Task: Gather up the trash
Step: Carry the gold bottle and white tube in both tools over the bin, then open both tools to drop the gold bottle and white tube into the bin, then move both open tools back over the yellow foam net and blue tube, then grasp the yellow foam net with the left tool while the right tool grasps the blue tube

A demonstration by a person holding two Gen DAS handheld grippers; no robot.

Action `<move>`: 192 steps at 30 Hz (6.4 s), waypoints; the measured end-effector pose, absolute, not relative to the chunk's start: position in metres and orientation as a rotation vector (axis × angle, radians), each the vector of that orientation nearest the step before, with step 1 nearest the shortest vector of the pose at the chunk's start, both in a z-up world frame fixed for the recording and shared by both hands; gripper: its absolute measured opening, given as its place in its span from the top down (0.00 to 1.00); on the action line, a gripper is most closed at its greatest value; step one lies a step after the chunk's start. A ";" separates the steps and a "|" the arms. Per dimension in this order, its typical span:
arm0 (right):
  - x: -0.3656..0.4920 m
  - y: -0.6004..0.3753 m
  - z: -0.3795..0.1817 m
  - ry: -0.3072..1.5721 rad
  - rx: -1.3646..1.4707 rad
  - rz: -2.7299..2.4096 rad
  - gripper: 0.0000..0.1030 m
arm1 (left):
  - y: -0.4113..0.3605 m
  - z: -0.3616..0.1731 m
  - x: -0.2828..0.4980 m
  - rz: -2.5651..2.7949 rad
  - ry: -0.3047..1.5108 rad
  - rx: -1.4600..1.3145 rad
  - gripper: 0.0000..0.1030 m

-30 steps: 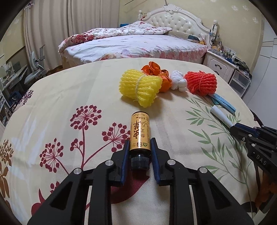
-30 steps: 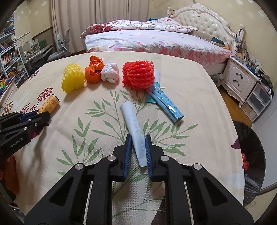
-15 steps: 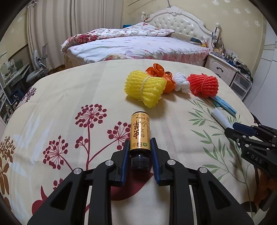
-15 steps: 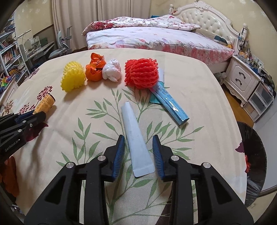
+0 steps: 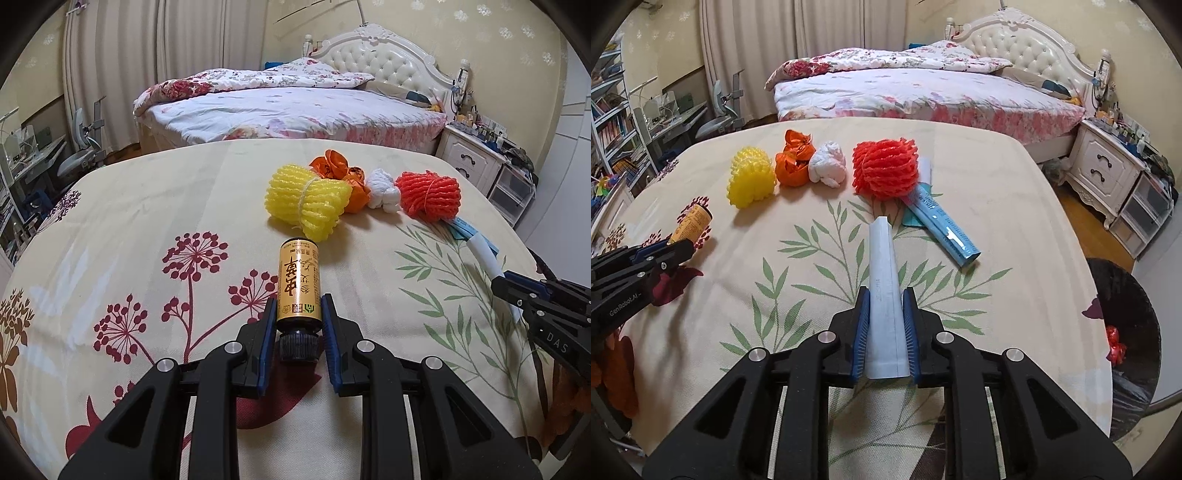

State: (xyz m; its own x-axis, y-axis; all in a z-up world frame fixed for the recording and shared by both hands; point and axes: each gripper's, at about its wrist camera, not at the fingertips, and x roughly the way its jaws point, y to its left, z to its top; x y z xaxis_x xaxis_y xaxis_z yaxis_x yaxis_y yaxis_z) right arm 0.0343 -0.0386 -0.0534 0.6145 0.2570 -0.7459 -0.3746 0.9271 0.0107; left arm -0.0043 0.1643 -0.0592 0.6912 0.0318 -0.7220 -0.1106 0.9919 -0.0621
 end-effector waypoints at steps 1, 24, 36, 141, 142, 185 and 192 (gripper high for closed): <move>0.033 -0.042 -0.050 0.819 -0.142 0.359 0.82 | 0.163 -0.058 -0.004 0.075 0.799 -0.106 0.76; 0.035 -0.179 -0.010 0.584 -0.006 -0.008 0.82 | 0.000 -0.023 0.043 -0.246 0.627 -0.021 0.76; 0.050 -0.250 -0.029 0.590 0.077 -0.169 0.82 | -0.089 -0.028 0.085 -0.371 0.646 0.040 0.76; 0.087 -0.076 -0.064 0.880 -0.078 0.242 0.45 | 0.145 -0.063 0.091 0.242 0.833 -0.180 0.32; 0.087 -0.076 -0.064 0.879 -0.080 0.242 0.44 | 0.148 -0.064 0.090 0.247 0.838 -0.187 0.32; 0.107 -0.064 -0.067 0.904 -0.138 0.248 0.77 | 0.173 -0.054 0.069 0.198 0.832 -0.129 0.29; 0.104 -0.071 -0.065 0.910 -0.125 0.237 0.69 | 0.174 -0.056 0.076 0.201 0.834 -0.119 0.28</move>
